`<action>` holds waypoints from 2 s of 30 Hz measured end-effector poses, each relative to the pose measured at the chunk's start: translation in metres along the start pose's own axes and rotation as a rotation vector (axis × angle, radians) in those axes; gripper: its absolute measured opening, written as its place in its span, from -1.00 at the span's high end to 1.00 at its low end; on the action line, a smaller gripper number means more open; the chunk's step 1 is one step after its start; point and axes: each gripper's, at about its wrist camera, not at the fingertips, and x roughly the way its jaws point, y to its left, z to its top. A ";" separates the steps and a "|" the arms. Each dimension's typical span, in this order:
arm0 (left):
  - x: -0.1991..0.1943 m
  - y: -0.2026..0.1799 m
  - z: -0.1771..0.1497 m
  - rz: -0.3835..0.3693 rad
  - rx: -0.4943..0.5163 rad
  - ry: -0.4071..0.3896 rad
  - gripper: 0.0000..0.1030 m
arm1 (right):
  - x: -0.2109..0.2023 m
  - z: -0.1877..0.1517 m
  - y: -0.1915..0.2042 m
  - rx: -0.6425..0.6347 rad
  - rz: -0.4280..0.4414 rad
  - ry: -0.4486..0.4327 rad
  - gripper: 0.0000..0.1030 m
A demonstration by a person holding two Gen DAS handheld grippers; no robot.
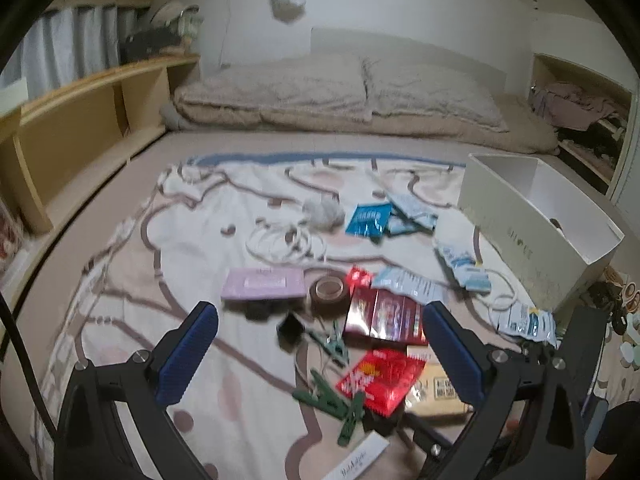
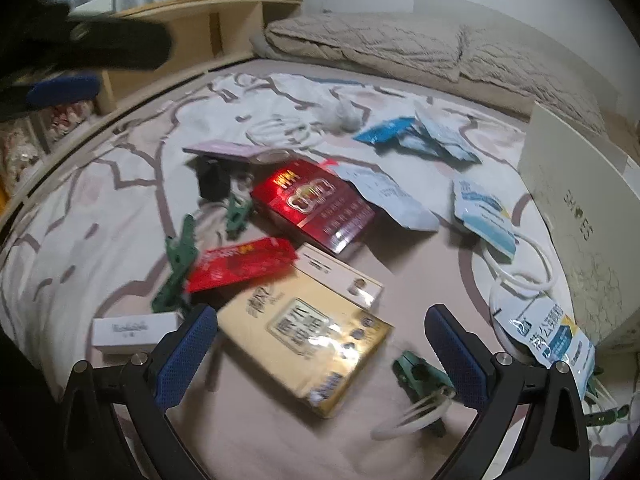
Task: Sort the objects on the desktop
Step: 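Lower the right tool toward the yellow tissue pack while the left tool approaches the white Matchsticks box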
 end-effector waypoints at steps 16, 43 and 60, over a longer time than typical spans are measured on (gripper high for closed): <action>-0.003 -0.004 -0.058 0.063 -0.064 0.173 -0.99 | -0.014 -0.003 -0.047 0.133 -0.040 0.035 -1.00; 0.013 0.014 -0.098 0.083 -0.141 0.368 -0.99 | -0.001 0.001 0.006 -0.073 -0.028 0.002 -1.00; 0.037 0.013 -0.115 0.128 -0.114 0.477 -0.99 | 0.001 -0.006 -0.033 0.011 -0.121 0.070 -1.00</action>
